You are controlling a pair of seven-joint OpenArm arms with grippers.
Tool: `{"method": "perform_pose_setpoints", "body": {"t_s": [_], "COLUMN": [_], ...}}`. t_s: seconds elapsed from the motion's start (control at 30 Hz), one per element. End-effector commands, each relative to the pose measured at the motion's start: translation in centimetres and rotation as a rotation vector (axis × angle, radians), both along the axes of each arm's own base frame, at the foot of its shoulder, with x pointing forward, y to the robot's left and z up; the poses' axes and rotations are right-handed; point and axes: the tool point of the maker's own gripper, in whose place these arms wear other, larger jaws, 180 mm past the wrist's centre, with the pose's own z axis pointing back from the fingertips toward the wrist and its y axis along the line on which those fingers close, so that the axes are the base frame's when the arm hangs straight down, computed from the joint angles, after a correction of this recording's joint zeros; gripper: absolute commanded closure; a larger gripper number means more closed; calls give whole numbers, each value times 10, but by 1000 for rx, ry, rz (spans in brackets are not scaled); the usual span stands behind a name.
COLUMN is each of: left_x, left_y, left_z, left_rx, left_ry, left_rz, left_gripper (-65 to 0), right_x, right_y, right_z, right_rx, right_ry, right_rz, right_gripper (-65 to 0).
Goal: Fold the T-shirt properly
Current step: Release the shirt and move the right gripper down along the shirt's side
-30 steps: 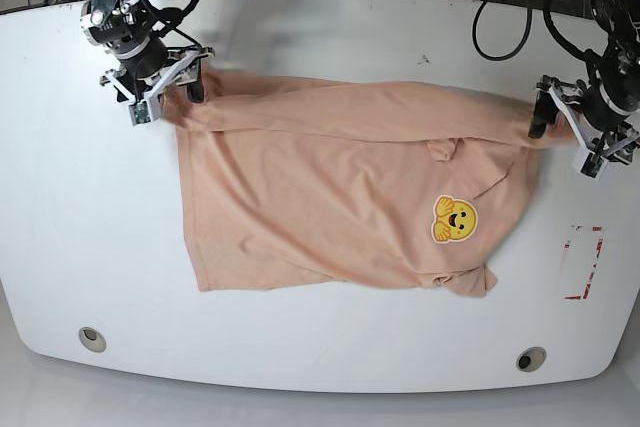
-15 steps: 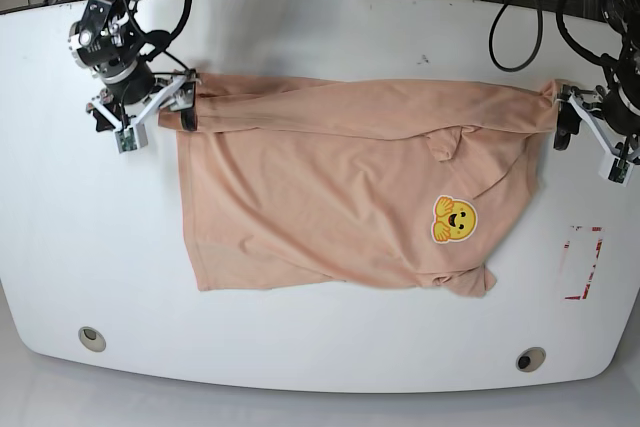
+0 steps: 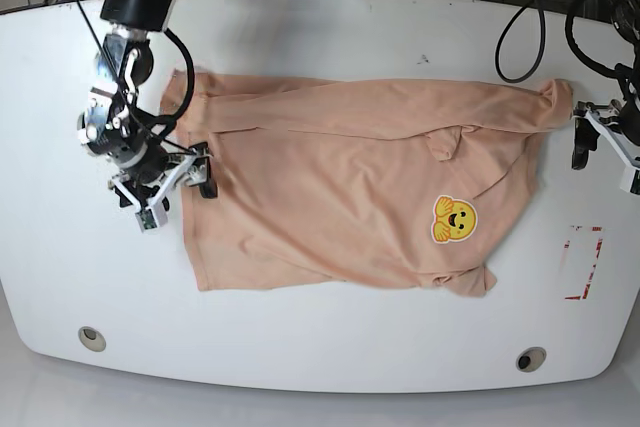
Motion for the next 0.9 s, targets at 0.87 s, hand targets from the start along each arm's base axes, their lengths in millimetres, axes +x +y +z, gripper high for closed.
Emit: {"method": "perform_pose_setpoints", "body": {"t_s": [0.87], "left_x": [-2], "left_y": [21], "left_z": [21], "left_rx": [28], "left_ry": [-60], "left_rz": [49], "left_gripper": [-526], "right_x": [94], "right_y": [8], "right_z": [-30], "right_rx": [142], "right_ry": [-11], "right_rz": [4], "right_gripper": [-526]}}
